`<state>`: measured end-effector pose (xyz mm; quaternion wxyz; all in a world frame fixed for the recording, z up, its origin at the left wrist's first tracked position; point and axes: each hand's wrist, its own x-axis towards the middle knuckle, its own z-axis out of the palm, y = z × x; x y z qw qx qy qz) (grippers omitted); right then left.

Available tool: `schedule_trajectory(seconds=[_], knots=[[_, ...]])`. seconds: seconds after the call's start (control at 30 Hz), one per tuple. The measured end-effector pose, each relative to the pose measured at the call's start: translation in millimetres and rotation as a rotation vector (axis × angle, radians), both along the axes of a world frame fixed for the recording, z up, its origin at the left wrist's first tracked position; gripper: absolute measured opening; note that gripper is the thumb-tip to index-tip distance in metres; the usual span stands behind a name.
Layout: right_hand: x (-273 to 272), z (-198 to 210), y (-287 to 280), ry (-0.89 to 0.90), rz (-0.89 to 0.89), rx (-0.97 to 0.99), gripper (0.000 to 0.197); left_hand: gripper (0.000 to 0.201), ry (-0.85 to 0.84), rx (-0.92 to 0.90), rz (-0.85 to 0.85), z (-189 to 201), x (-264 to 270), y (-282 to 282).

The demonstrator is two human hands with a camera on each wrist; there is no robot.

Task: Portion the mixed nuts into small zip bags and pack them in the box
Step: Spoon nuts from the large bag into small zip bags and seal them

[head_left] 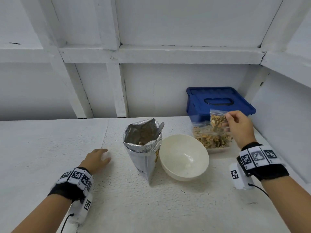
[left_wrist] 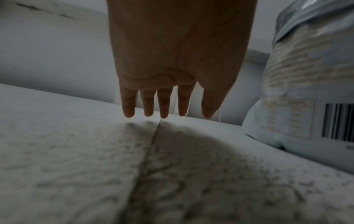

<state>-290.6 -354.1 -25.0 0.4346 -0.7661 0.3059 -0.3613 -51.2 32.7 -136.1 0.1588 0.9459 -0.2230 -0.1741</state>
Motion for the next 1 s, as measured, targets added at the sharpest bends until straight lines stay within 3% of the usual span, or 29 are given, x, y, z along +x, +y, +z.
schedule_trajectory(seconds=[0.13,0.23,0.33,0.5,0.67,0.83,1.0], knots=[[-8.2,-10.8,-9.8,0.001,-0.104,0.053,0.015,0.060,0.005,0.073,-0.012,-16.3,4.8,2.9],[-12.4,-12.7,-17.3,0.095,-0.144,-0.016,0.015,0.067,0.022,0.120,-0.030,-20.3,5.2,1.6],[-13.7,-17.5,-19.0,0.165,-0.143,-0.054,0.017,0.069,0.019,0.137,-0.034,-22.0,5.4,0.3],[-13.8,-34.4,-17.6,0.237,-0.092,0.048,0.012,0.069,0.006,0.134,-0.036,-25.3,7.1,1.7],[-14.6,-42.8,-17.8,0.268,-0.031,0.170,0.048,0.068,-0.006,0.126,-0.030,-26.0,6.7,1.1],[-21.8,-37.7,-28.5,0.267,-0.098,0.075,0.045,0.067,-0.010,0.116,-0.026,-24.3,5.3,0.6],[-28.9,-31.5,-29.6,0.329,-0.054,-0.005,0.044,0.067,-0.009,0.111,-0.013,-22.4,2.5,-0.1]])
